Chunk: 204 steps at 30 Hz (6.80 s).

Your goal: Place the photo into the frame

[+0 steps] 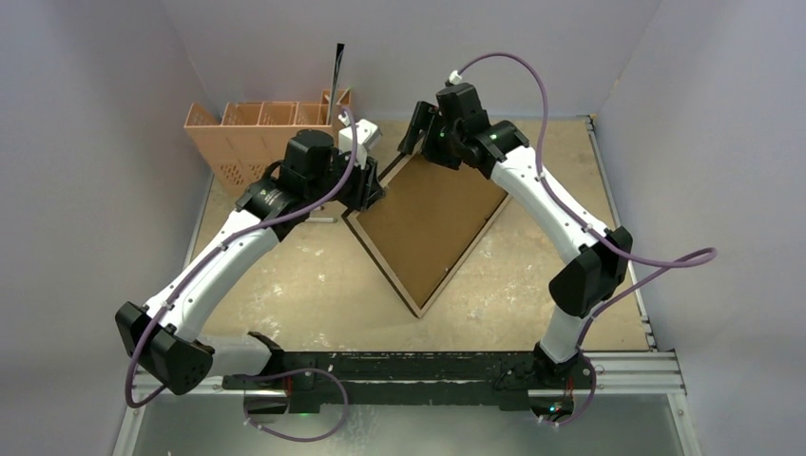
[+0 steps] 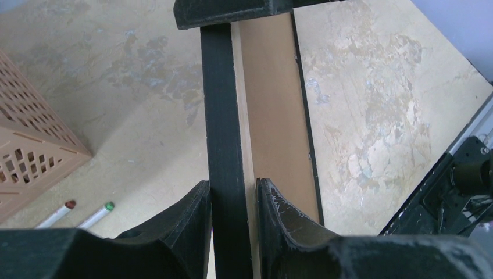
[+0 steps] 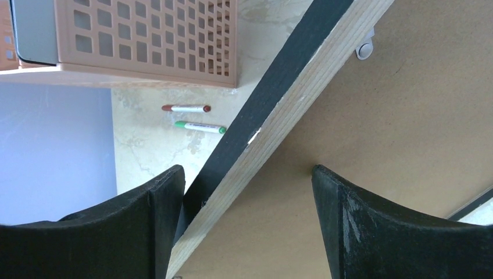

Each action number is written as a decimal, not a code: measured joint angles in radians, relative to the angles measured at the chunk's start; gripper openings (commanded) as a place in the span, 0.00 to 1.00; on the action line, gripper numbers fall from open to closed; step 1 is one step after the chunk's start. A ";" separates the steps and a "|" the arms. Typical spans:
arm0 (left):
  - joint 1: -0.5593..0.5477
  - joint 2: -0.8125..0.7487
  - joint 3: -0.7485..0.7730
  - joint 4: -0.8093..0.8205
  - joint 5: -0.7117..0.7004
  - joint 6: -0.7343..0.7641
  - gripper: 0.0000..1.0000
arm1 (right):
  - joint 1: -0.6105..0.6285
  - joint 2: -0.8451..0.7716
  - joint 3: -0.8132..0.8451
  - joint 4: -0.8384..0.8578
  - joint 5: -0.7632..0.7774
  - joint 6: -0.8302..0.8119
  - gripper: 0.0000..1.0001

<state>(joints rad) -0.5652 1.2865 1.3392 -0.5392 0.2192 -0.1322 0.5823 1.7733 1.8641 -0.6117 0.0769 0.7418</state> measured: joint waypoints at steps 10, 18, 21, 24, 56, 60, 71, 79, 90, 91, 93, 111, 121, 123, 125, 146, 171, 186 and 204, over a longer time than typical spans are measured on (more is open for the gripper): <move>-0.005 -0.031 0.011 -0.011 0.092 0.064 0.04 | -0.008 -0.047 0.021 -0.105 -0.069 0.024 0.78; -0.012 -0.030 0.041 -0.047 0.096 0.084 0.00 | -0.015 -0.052 0.043 -0.149 -0.109 0.023 0.82; -0.018 -0.029 0.065 -0.056 0.089 0.106 0.00 | -0.015 -0.042 0.089 -0.191 -0.129 0.023 0.82; -0.019 -0.030 0.092 -0.054 0.080 0.129 0.00 | -0.015 -0.010 0.168 -0.235 -0.156 0.017 0.82; -0.053 -0.135 -0.058 0.196 0.487 0.140 0.70 | -0.012 -0.143 0.020 -0.329 -0.212 0.100 0.62; -0.053 -0.135 -0.078 0.265 0.509 0.077 0.71 | -0.023 -0.171 -0.008 -0.342 -0.190 0.107 0.49; -0.053 -0.137 -0.116 0.391 0.376 -0.033 0.71 | -0.124 -0.259 -0.105 -0.350 -0.165 0.074 0.49; -0.053 -0.086 -0.159 0.435 0.161 -0.146 0.70 | -0.215 -0.325 -0.204 -0.344 -0.182 -0.065 0.49; -0.052 -0.033 -0.299 0.377 -0.190 -0.302 0.70 | -0.323 -0.493 -0.518 -0.053 -0.253 -0.270 0.51; -0.050 -0.029 -0.317 0.374 -0.210 -0.323 0.70 | -0.334 -0.502 -0.549 -0.015 -0.266 -0.281 0.53; -0.044 -0.015 -0.353 0.373 -0.238 -0.357 0.70 | -0.365 -0.512 -0.602 0.049 -0.306 -0.300 0.54; -0.031 0.140 -0.614 0.539 -0.241 -0.529 0.71 | -0.588 -0.452 -0.977 0.516 -0.642 -0.314 0.65; -0.031 0.182 -0.667 0.592 -0.278 -0.589 0.72 | -0.617 -0.452 -1.230 0.760 -0.626 -0.173 0.67; -0.030 0.182 -0.667 0.600 -0.292 -0.592 0.72 | -0.616 -0.452 -1.283 0.784 -0.617 -0.145 0.68; -0.030 0.182 -0.667 0.605 -0.302 -0.592 0.72 | -0.616 -0.452 -1.324 0.800 -0.608 -0.116 0.72; -0.026 0.132 -0.610 0.415 -0.225 -0.555 0.70 | -0.617 -0.517 -1.292 0.642 -0.188 -0.030 0.84; -0.358 -0.063 -0.790 0.275 -0.024 -0.541 0.46 | -0.613 0.218 -0.528 0.761 -0.252 -0.140 0.73; -0.363 0.024 -0.821 0.405 -0.199 -0.626 0.30 | -0.607 0.388 -0.357 0.646 -0.301 -0.352 0.77; -0.115 0.391 -0.423 0.271 -0.136 -0.474 0.33 | -0.684 0.223 -0.572 0.603 -0.126 -0.497 0.80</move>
<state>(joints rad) -0.6800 1.6779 0.9165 -0.2684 0.0830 -0.6060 -0.1020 1.9961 1.2922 -0.0086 -0.0490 0.2447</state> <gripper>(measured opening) 0.323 0.799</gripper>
